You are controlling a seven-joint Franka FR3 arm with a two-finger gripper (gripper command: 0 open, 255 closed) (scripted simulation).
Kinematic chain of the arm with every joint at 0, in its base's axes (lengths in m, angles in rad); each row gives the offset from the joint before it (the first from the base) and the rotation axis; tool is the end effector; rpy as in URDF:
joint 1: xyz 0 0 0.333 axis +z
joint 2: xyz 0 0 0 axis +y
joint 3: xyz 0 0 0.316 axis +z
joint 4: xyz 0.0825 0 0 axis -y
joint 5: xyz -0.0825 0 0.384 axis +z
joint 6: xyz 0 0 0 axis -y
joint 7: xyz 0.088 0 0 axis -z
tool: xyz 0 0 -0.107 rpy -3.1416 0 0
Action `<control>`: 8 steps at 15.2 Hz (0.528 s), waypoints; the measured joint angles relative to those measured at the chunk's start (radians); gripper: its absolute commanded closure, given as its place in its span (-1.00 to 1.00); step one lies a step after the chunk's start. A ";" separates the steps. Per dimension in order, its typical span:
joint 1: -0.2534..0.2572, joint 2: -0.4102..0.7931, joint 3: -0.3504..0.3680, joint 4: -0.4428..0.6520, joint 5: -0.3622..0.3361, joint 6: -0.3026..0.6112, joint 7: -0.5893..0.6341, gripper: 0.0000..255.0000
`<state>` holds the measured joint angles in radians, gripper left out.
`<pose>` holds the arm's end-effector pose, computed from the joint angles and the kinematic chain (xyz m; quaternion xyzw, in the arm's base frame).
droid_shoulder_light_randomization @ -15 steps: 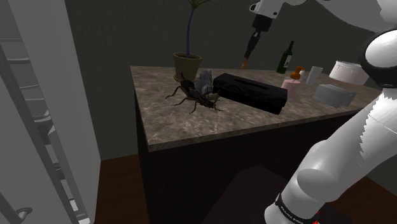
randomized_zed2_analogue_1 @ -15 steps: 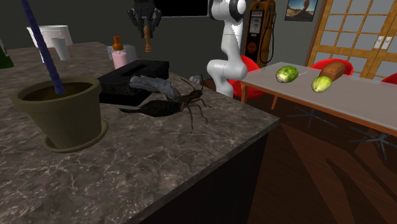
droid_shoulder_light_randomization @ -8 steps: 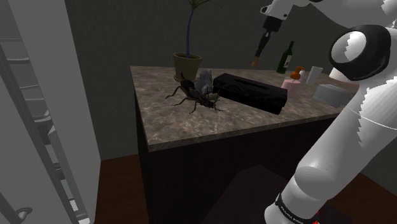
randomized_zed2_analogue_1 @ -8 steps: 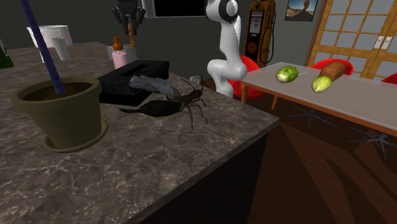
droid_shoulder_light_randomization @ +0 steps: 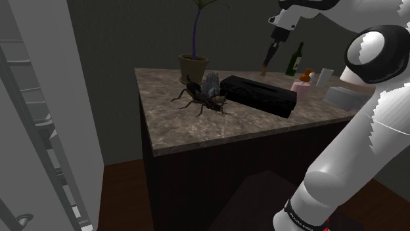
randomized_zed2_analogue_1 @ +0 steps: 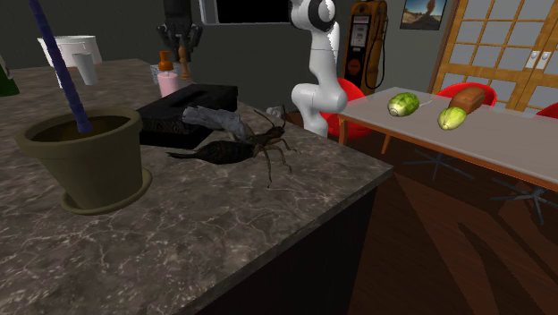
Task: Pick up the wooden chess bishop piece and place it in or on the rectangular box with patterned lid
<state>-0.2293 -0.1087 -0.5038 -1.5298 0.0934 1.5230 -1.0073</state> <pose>0.3804 -0.3522 0.6910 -0.9864 -0.1405 -0.0840 0.0131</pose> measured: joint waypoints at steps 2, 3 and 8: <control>0.001 -0.015 0.004 -0.043 -0.007 0.030 0.001 1.00; 0.001 -0.021 0.005 -0.062 -0.010 0.044 0.002 1.00; 0.001 -0.048 0.011 -0.162 -0.023 0.121 0.002 1.00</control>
<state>-0.2284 -0.1566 -0.4931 -1.6923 0.0708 1.6439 -1.0050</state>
